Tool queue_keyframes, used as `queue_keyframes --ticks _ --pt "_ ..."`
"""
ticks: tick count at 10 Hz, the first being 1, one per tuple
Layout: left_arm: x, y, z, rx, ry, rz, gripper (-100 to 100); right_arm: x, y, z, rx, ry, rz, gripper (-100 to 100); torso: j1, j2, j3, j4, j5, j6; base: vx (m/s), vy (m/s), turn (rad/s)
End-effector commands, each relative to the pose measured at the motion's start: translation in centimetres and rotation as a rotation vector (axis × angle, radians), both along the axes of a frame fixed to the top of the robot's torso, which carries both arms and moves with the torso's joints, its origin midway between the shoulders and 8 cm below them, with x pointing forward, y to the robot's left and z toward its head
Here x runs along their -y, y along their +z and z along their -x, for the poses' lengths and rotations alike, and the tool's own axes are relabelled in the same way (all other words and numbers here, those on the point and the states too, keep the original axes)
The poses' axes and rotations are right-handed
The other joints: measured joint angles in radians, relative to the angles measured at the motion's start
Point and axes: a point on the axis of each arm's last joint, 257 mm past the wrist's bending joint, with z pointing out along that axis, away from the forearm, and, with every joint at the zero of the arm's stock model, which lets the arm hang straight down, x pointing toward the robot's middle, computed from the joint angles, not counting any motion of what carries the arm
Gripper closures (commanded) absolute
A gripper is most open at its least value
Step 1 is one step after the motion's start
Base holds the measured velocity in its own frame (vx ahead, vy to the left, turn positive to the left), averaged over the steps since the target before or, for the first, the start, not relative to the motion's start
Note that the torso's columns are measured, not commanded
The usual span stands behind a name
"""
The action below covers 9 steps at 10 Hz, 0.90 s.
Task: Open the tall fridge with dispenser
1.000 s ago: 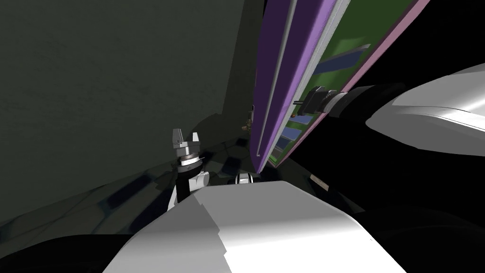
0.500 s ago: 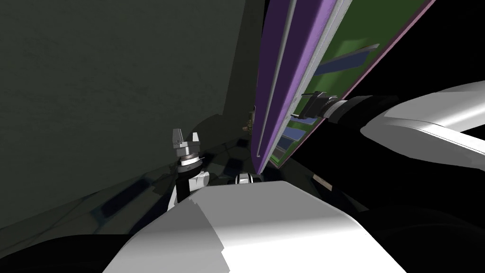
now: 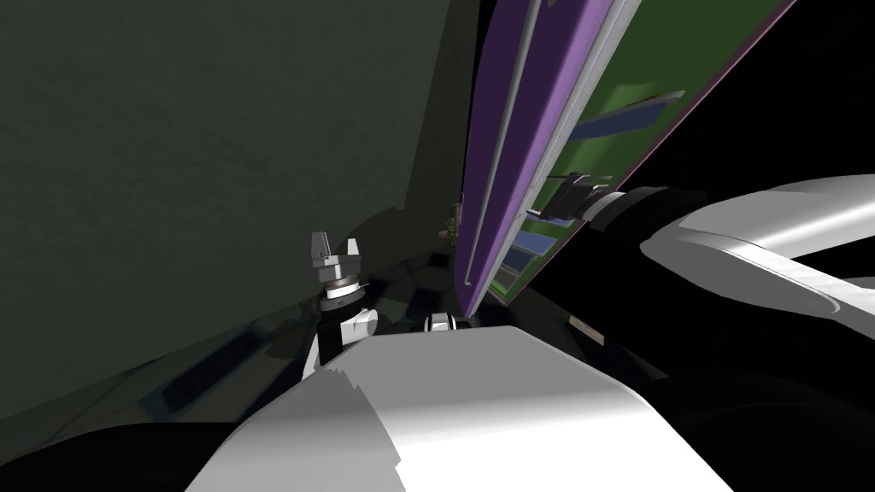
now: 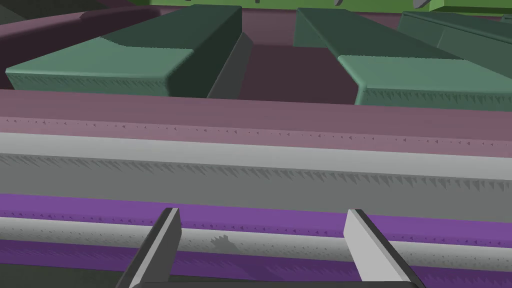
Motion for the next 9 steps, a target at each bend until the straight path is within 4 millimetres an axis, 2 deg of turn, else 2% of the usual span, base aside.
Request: queue_keyframes --ticks 1,2,4,5,6,7,8,9 --pt "0.0 0.0 0.0 0.000 0.000 0.000 0 1.3 -1.9 0.3 0.002 -0.023 0.008 -100 -0.001 -0.002 -0.001 -0.001 -0.001 0.000 0.072 0.151 -0.041" --pt "0.0 0.0 0.0 0.000 0.000 0.000 0 1.5 -2.2 0.4 0.005 -0.028 0.010 -100 -0.002 -0.004 -0.002 -0.002 -0.002 0.000 0.067 0.141 -0.036" --pt "0.0 0.0 0.0 0.000 0.000 0.000 0 0.9 0.0 0.3 0.027 -0.018 0.026 -100 -0.007 -0.002 -0.002 0.000 -0.002 -0.001 0.014 0.063 -0.047" --pt "0.0 0.0 0.0 0.000 0.000 0.000 0 0.8 0.4 0.2 0.028 -0.020 0.031 -100 -0.005 -0.003 -0.004 0.003 0.001 -0.002 0.070 0.058 -0.033" --pt "0.0 0.0 0.0 0.000 0.000 0.000 0 0.5 -0.6 0.2 0.014 -0.013 0.024 -100 0.000 -0.007 -0.007 0.003 0.006 -0.005 0.006 0.020 -0.059" --pt "0.0 0.0 0.0 0.000 0.000 0.000 0 0.9 -0.8 0.4 0.027 -0.014 0.016 100 0.003 -0.006 -0.006 0.002 0.005 -0.005 -0.054 -0.026 0.023" --pt "0.0 0.0 0.0 0.000 0.000 0.000 0 0.6 -1.1 0.3 0.009 -0.013 0.015 100 0.001 -0.002 -0.004 0.004 0.006 -0.005 -0.053 -0.014 -0.025" --pt "0.0 0.0 0.0 0.000 0.000 0.000 0 2.0 -1.2 0.3 0.006 -0.045 0.018 100 0.005 0.002 -0.002 0.008 0.008 -0.003 0.040 0.205 -0.127"
